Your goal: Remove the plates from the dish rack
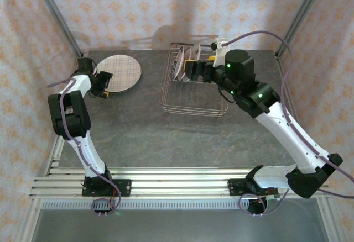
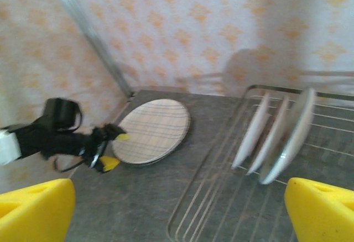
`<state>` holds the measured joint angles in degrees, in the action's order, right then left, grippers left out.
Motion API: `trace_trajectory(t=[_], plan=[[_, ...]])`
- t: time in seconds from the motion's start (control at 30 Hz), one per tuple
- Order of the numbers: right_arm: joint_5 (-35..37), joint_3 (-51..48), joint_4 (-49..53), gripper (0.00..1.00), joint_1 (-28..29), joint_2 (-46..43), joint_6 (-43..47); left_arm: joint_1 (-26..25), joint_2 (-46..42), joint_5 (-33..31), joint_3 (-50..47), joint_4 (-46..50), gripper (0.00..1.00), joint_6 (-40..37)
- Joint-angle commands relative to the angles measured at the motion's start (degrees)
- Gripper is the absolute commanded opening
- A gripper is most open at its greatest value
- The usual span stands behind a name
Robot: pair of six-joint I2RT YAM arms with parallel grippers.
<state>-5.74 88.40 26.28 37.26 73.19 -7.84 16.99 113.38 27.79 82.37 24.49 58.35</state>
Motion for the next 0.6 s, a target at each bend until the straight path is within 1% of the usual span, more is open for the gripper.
trace_trajectory(t=[0.0,0.1,0.27,0.37,0.43,0.57], plan=[[13.76,7.74,9.41,0.93,0.04,4.05,-2.72,-0.41,-5.92,-3.30,0.36,3.61,0.80,-1.39],[18.36,16.18,18.04,0.90,-0.48,10.91,-4.83,-1.61,-10.09,-6.41,-0.65,4.89,0.81,-0.60],[18.25,28.93,27.27,0.88,-3.83,22.65,-11.08,-6.51,-18.02,-14.23,-0.87,6.47,0.83,-0.07],[16.40,35.44,30.86,0.85,-6.14,29.56,-14.57,-11.75,-21.40,-17.22,0.93,6.32,0.83,-2.16],[14.91,39.69,32.75,0.79,-7.64,34.22,-16.37,-15.71,-23.04,-18.34,2.45,6.77,0.84,-4.00],[13.63,46.91,34.15,0.71,-9.28,42.14,-17.01,-22.83,-27.14,-18.69,2.08,4.48,0.83,-7.50]])
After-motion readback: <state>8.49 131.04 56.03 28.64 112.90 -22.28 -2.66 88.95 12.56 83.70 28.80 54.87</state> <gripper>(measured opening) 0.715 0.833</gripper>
